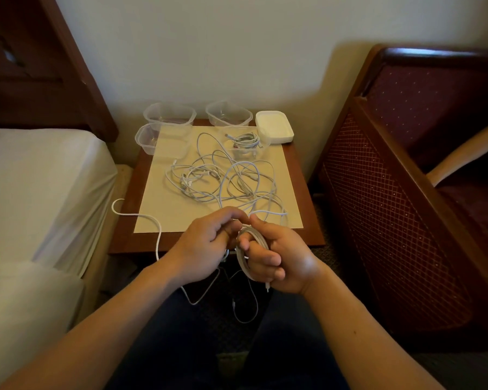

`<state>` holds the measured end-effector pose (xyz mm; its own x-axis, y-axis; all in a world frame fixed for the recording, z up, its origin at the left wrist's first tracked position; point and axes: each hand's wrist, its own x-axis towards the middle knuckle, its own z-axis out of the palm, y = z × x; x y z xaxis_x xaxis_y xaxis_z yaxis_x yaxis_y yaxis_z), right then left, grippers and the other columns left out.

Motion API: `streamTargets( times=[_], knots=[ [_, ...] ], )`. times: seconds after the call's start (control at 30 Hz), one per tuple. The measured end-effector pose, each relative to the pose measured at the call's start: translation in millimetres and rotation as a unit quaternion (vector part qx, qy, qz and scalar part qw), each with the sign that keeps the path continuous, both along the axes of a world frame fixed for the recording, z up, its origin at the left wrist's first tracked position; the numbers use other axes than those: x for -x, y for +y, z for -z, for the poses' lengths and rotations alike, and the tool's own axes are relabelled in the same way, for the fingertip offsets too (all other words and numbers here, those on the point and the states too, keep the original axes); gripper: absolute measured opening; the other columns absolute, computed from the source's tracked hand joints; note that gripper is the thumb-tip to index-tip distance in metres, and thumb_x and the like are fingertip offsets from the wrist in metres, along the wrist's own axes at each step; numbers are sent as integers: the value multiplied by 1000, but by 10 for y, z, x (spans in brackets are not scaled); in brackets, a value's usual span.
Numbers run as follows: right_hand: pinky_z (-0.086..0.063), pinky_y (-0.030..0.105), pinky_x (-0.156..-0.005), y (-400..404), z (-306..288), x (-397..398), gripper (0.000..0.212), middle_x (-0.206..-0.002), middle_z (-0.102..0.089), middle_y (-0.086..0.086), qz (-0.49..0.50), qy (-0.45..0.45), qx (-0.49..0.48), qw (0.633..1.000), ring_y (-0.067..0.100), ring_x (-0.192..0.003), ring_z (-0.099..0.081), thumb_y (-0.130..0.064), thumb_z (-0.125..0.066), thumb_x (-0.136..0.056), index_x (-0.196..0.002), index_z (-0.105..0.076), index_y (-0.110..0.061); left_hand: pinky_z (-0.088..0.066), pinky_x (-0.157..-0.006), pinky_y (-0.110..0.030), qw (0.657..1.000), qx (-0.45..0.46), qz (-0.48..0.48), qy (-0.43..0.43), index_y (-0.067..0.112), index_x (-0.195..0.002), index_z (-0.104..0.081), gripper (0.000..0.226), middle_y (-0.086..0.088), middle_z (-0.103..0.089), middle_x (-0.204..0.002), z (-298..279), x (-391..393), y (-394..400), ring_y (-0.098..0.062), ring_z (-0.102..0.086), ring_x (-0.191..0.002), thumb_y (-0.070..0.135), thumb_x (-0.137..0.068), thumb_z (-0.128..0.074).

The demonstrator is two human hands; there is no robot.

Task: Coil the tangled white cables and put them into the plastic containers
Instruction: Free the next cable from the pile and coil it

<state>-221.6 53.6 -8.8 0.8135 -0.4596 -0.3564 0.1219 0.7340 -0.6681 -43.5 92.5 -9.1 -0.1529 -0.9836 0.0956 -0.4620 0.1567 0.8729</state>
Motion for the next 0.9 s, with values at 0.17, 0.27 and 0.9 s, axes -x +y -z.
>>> streamTargets(
  times=[0.17, 0.27, 0.9],
  knots=[
    [-27, 22, -36, -5, 12, -9, 55, -37, -37, -8, -14, -57, -29, 998, 6, -27, -36, -48, -28, -105, -83, -60, -9, -47, -70, -15, 981, -88, -31, 171, -1, -94, -64, 28, 12, -62, -72, -40, 113, -5, -3, -57, -71, 11, -107, -42],
    [-28, 22, -37, -8, -26, -35, 57, -37, -37, -9, -19, -53, -23, 998, 6, -27, -36, -49, -27, -104, -81, -62, -10, -45, -70, -19, 984, -87, -10, 157, 13, -78, -64, 35, 10, -60, -70, -8, 80, 1, -5, -55, -71, 20, -106, -45],
    [-47, 35, -60, -67, -43, -71, 28, -81, -69, 12, 110, 339, 170, 919, 26, -68, -60, -21, -56, -100, -105, -70, 3, -39, -63, -29, 985, -3, -136, -107, 22, -91, -58, 25, 6, -63, -85, 332, 9, -28, -12, -57, -78, 31, -106, -41]
  ],
)
